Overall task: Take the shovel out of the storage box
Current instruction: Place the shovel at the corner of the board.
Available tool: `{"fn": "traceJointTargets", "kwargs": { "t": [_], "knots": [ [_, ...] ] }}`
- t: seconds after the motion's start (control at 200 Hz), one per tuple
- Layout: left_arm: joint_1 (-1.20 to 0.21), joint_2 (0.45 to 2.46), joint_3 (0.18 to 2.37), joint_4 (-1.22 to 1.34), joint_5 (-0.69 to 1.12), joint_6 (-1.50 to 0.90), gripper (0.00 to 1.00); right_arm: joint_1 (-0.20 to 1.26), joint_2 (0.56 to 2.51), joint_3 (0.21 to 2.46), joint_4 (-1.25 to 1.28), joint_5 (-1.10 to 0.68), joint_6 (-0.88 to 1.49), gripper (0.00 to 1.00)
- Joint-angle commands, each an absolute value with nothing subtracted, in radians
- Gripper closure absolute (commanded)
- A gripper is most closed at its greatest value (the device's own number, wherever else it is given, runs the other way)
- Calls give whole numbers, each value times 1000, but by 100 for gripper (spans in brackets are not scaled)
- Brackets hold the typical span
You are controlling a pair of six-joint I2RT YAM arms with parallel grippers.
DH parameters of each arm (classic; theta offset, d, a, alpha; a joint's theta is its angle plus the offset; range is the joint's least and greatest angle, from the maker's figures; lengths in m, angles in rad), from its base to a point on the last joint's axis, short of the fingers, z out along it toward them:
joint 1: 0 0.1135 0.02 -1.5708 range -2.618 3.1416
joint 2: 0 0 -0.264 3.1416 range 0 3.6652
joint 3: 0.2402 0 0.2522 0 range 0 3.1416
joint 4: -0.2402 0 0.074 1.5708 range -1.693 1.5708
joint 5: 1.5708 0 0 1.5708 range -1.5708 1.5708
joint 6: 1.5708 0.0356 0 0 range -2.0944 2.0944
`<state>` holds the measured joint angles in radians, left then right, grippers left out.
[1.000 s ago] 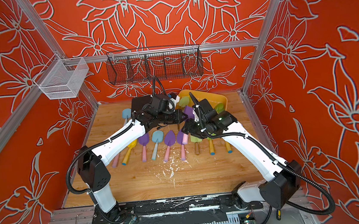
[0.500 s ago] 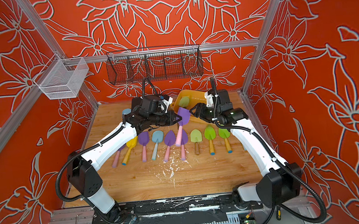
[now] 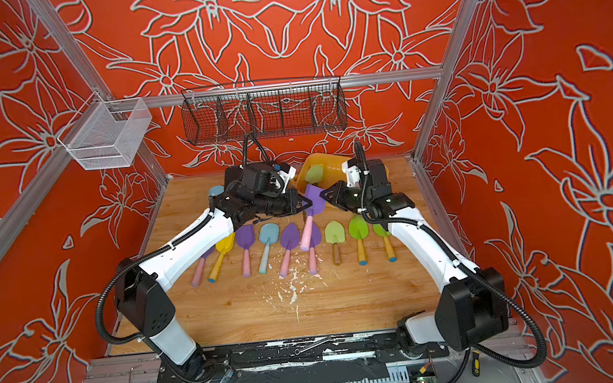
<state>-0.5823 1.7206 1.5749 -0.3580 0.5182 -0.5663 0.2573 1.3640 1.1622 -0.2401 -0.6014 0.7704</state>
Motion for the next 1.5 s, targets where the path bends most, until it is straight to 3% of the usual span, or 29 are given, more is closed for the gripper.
{"fn": "traceJointTargets", "kwargs": {
  "t": [0.0, 0.15, 0.21, 0.315, 0.43, 0.465, 0.525, 0.721, 1.061, 1.276, 1.491],
  "knots": [
    [-584, 1732, 1624, -320, 578, -573, 100, 265, 1382, 1151, -188, -632, 806, 100],
    [-583, 1756, 1644, -337, 582, -569, 99, 265, 1369, 1163, -214, -634, 821, 100],
    [-572, 1757, 1649, -361, 573, -570, 69, 265, 1358, 1180, -256, -612, 811, 100],
    [-545, 1720, 1624, -390, 519, -602, 37, 265, 1330, 1207, -336, -524, 813, 100],
    [-546, 1634, 1600, -465, 428, -607, 24, 265, 1310, 1232, -453, -380, 808, 100],
    [-561, 1606, 1592, -486, 398, -599, 15, 265, 1307, 1230, -472, -345, 817, 100],
    [-606, 1572, 1591, -543, 336, -568, 10, 266, 1306, 1221, -480, -314, 838, 100],
    [-755, 1612, 1690, -838, 184, -494, 10, 283, 1330, 1246, -543, -239, 864, 100],
    [-888, 1784, 1855, -1070, -8, -382, 24, 317, 1368, 1279, -577, -222, 868, 100],
    [-896, 1826, 1869, -1074, -32, -339, 42, 327, 1361, 1279, -589, -206, 865, 100],
    [-896, 1812, 1850, -1052, -71, -312, 81, 328, 1366, 1276, -604, -210, 857, 100]
  ]
}}
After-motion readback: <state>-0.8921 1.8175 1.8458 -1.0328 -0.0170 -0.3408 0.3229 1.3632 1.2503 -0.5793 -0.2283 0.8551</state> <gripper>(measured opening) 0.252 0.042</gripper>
